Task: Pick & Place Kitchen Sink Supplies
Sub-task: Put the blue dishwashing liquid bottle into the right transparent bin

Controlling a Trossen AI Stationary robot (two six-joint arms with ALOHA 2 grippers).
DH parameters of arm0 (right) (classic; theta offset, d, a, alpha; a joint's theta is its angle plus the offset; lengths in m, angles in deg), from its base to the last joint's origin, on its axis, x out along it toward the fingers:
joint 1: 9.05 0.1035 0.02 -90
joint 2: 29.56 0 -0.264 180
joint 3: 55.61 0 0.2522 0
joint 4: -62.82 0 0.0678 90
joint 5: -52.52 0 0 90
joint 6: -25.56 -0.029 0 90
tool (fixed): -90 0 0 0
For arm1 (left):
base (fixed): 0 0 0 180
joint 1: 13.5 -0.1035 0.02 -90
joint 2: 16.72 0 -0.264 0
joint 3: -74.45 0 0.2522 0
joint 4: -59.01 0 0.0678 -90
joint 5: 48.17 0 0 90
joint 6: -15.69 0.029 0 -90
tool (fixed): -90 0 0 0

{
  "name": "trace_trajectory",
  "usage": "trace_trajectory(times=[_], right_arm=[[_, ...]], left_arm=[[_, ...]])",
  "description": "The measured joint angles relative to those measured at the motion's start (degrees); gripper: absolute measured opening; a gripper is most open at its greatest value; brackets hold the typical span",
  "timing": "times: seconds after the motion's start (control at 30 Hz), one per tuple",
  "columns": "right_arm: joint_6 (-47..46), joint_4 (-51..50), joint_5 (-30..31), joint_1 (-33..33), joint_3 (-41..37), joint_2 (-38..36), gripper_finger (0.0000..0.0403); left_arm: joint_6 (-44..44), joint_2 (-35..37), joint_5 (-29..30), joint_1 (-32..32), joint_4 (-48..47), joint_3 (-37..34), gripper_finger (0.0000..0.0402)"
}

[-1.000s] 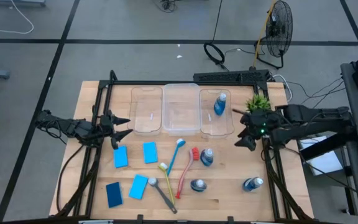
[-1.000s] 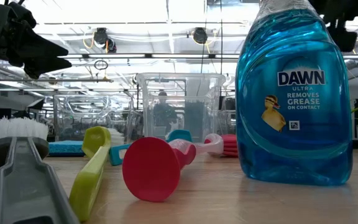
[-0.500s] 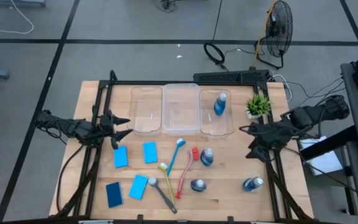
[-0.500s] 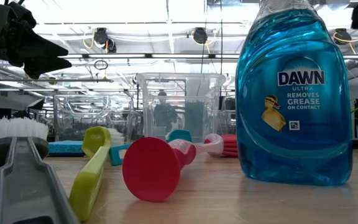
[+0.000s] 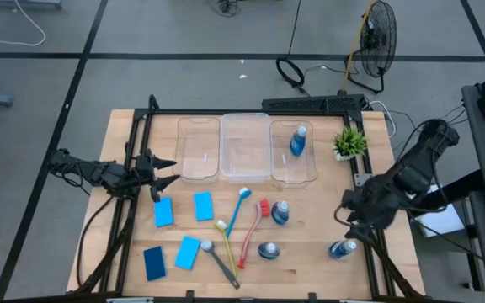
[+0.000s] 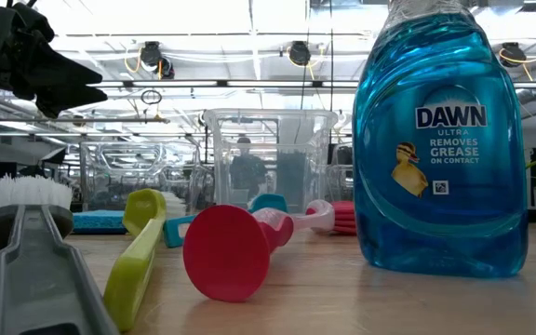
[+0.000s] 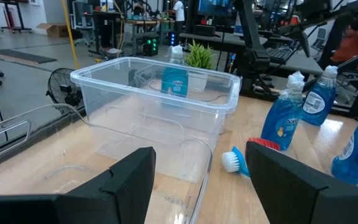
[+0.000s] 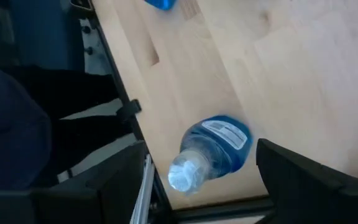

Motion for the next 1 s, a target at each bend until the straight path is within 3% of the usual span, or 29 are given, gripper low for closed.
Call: trace_trajectory(times=[0.23, 0.4, 0.7, 1.0], right_arm=[[-2.61, 1.46, 4.72, 8.49, 0.06, 0.12, 0.0293], [0.01, 0.20, 4.29, 11.68, 0.08, 0.34, 0.0293], [14.97, -4.81, -0.92, 12.41, 0.08, 2.97, 0.0293], [28.64, -8.45, 0.65, 11.47, 0.08, 7.49, 0.0293]], left_arm=[[-0.02, 0.00, 0.00, 0.00, 0.00, 0.00, 0.0253], [-0.37, 0.00, -0.11, 0.00, 0.00, -0.02, 0.0253], [-0.39, 0.00, -0.31, 0.00, -0.01, 0.00, 0.0253], [-1.88, 0.00, -0.30, 0.00, 0.00, -0.01, 0.0253]])
